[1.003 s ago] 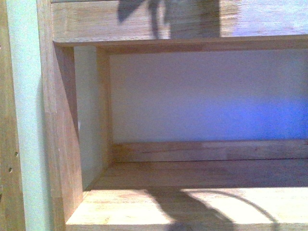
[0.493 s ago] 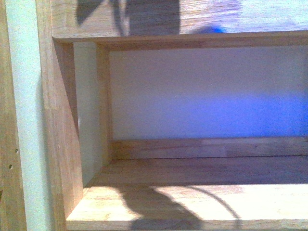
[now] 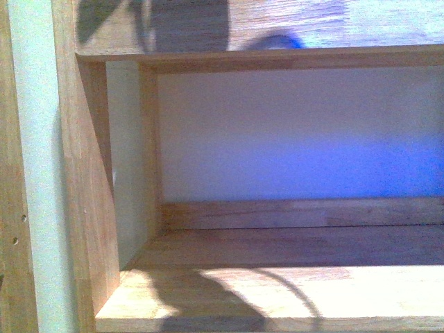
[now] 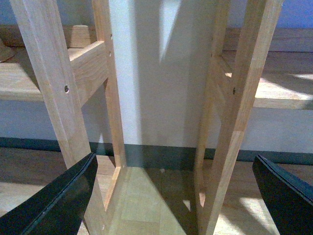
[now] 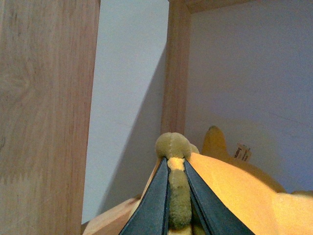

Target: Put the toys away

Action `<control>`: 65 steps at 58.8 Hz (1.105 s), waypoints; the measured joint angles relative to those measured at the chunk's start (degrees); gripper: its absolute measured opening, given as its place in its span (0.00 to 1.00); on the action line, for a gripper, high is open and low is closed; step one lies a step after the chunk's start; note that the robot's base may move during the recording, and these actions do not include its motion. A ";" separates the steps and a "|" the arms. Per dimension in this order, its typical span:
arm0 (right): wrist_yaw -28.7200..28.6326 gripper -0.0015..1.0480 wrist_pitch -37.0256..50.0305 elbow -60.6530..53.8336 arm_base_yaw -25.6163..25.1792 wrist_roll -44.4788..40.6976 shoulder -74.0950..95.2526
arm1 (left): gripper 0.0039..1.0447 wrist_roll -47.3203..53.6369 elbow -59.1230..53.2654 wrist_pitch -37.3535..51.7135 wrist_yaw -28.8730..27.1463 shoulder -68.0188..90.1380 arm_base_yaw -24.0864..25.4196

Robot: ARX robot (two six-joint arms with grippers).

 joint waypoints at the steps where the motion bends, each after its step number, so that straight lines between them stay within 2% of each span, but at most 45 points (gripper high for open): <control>1: -0.02 0.06 -0.04 0.15 0.04 0.09 0.04 | 0.94 0.00 0.00 0.00 0.00 0.00 0.00; 16: -0.79 0.06 0.07 1.31 0.87 0.63 0.87 | 0.94 0.00 0.00 0.00 0.00 0.00 0.00; 38: -0.42 0.06 5.86 -10.34 0.74 3.37 -2.71 | 0.94 0.00 0.00 0.00 0.00 0.00 0.00; 59: -0.28 0.06 5.46 -11.50 0.37 3.72 -3.80 | 0.94 0.00 0.00 0.00 0.00 0.00 0.00; 61: -0.17 0.08 5.31 -11.45 0.35 3.45 -3.89 | 0.94 0.00 0.00 0.00 0.00 0.00 0.00; 65: -0.15 0.20 4.79 -11.32 0.28 3.45 -4.02 | 0.94 0.00 0.00 0.00 0.00 0.00 0.00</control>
